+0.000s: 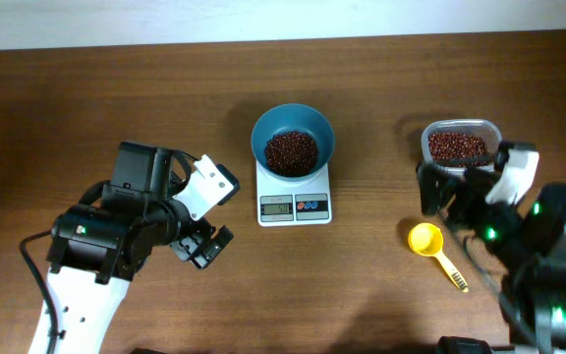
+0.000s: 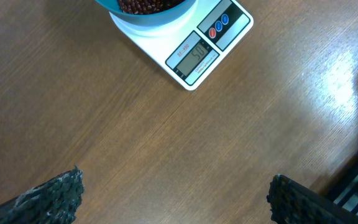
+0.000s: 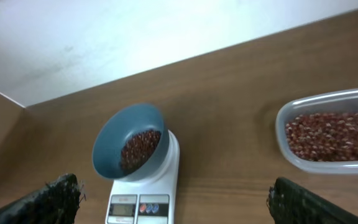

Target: Scoop item into bowl and weigh 50g on scale

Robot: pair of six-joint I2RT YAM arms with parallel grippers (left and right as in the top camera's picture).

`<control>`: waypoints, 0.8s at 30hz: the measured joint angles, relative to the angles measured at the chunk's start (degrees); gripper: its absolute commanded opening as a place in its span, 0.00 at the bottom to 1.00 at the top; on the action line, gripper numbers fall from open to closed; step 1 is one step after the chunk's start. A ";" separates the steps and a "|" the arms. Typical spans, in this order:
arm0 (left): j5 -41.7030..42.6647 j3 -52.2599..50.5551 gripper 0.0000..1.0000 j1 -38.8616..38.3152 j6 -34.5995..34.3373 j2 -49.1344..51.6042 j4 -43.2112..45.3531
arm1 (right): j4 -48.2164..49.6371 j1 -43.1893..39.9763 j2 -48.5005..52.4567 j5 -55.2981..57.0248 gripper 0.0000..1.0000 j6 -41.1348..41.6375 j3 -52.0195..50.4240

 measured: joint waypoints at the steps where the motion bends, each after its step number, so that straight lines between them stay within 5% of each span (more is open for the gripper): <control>1: -0.02 0.00 0.99 0.00 0.00 0.00 -0.02 | -0.50 0.79 -2.03 1.55 0.99 -0.37 -0.17; 17: -0.02 0.00 0.99 0.00 0.00 0.13 -0.02 | 6.64 3.43 -36.09 10.88 0.99 -9.42 -23.80; 24: -0.02 0.00 0.99 0.00 0.02 0.15 -0.02 | 16.48 4.22 -39.98 12.35 0.99 -17.07 -32.72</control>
